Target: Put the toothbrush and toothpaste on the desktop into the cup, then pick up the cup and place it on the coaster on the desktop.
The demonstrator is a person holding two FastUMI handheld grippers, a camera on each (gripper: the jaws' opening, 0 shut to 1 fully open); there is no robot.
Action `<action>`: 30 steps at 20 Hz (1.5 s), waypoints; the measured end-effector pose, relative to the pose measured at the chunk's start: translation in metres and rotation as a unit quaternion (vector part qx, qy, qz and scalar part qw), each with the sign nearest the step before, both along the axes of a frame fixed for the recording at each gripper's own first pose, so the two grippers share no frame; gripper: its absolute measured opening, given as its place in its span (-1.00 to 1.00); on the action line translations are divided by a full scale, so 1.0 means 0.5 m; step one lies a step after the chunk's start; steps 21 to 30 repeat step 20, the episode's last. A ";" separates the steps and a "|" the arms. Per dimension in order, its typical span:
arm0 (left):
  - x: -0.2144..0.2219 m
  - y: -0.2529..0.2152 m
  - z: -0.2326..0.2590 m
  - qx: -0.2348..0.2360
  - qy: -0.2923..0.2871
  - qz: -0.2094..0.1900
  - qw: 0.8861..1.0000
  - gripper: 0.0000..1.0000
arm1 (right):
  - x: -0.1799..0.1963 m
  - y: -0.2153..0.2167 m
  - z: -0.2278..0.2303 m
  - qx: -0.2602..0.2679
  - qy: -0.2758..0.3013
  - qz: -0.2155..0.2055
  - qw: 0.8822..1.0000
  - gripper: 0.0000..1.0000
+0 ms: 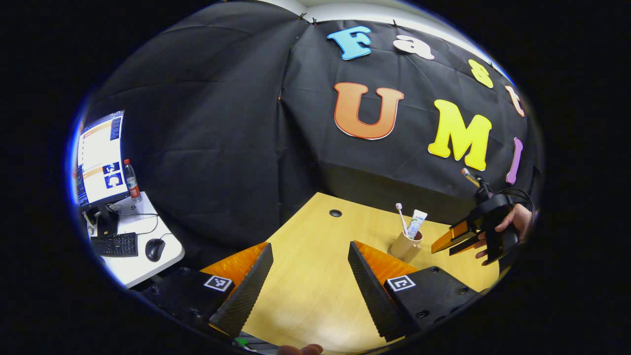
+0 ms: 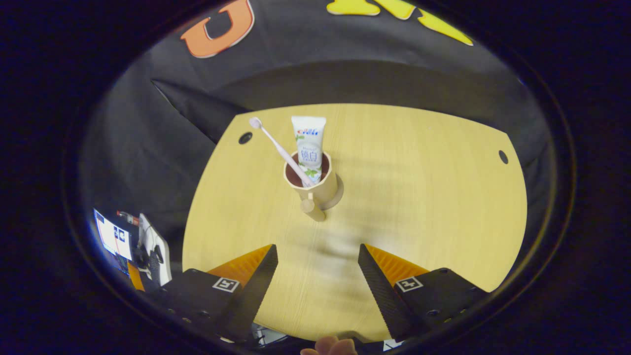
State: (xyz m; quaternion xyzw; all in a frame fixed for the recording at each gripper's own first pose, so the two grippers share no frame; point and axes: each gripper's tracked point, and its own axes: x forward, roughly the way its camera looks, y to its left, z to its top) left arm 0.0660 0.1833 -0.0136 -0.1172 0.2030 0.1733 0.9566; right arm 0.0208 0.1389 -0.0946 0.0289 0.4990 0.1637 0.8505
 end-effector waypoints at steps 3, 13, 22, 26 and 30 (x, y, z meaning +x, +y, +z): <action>0.048 -0.045 0.059 0.008 -0.023 -0.027 0.999 0.96 | 0.003 -0.150 0.131 -0.043 -0.173 -0.039 0.983 0.95; 0.183 -0.201 0.249 0.030 -0.128 -0.104 0.986 0.94 | -0.210 -0.384 0.490 -0.063 -0.560 -0.234 0.792 0.94; 0.180 -0.240 0.254 0.014 -0.134 -0.121 0.983 0.77 | -0.196 -0.360 0.486 -0.079 -0.565 -0.246 0.783 0.89; 0.180 -0.240 0.254 0.014 -0.134 -0.121 0.983 0.77 | -0.196 -0.360 0.486 -0.079 -0.565 -0.246 0.783 0.89; 0.180 -0.240 0.254 0.014 -0.134 -0.121 0.983 0.77 | -0.196 -0.360 0.486 -0.079 -0.565 -0.246 0.783 0.89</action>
